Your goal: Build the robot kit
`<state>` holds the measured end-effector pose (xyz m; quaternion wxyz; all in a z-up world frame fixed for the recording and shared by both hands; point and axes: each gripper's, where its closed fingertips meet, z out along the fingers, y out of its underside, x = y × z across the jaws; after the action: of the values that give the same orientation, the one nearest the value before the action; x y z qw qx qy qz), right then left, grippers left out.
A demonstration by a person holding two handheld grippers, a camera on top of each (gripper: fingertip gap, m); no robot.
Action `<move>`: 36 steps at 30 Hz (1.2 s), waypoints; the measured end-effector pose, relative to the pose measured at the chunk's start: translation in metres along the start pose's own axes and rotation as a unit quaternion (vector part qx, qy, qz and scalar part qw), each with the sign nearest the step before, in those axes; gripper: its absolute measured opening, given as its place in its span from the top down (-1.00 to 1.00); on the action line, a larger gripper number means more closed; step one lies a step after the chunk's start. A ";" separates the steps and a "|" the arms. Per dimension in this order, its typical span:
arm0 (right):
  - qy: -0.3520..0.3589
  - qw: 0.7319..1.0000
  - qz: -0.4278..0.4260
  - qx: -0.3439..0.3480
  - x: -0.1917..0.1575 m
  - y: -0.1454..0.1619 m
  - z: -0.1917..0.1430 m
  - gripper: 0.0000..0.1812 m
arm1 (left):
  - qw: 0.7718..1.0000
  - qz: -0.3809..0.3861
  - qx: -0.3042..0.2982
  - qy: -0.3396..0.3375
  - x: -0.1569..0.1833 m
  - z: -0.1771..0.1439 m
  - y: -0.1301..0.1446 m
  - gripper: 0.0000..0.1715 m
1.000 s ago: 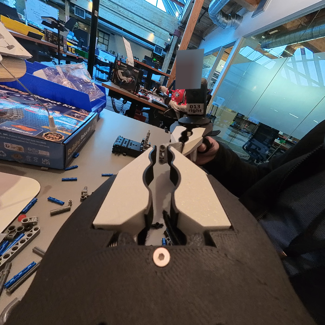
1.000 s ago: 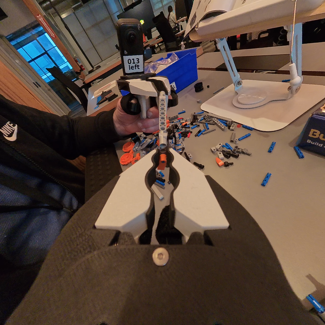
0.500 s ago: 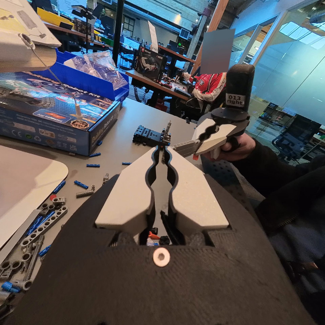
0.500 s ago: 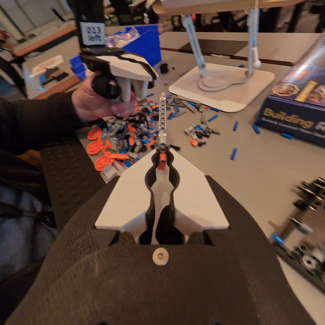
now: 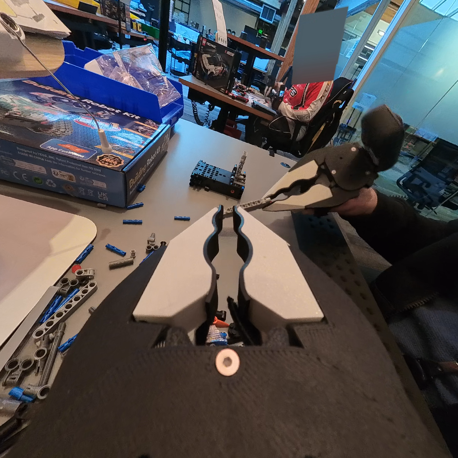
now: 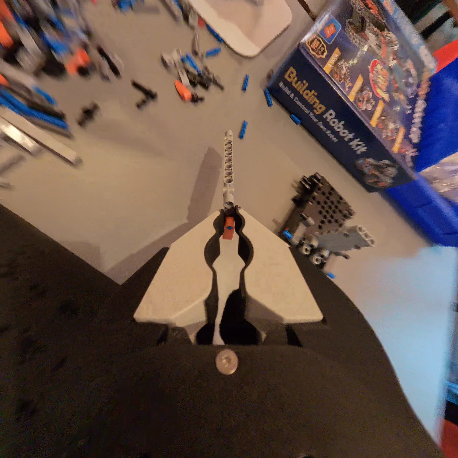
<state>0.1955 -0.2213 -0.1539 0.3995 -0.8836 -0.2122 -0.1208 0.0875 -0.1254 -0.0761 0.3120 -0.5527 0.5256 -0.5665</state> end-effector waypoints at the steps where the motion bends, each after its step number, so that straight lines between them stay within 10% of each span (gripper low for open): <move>1: 0.027 0.999 -0.042 -0.021 0.002 0.005 0.001 0.94 | 1.000 -0.001 -0.001 0.000 0.000 0.000 0.000 0.94; 11: 0.074 0.982 -0.163 -0.062 -0.016 0.012 0.009 0.93 | 1.000 0.000 -0.005 -0.003 -0.001 0.000 0.002 0.93; 36: -0.234 0.969 -0.067 0.048 -0.043 0.001 -0.003 0.56 | 1.000 0.009 -0.011 -0.005 0.000 -0.002 0.002 0.94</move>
<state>0.1582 -0.2362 -0.1688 0.3717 -0.8508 -0.3641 0.0734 0.0850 -0.1252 -0.0779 0.3135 -0.5542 0.5356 -0.5547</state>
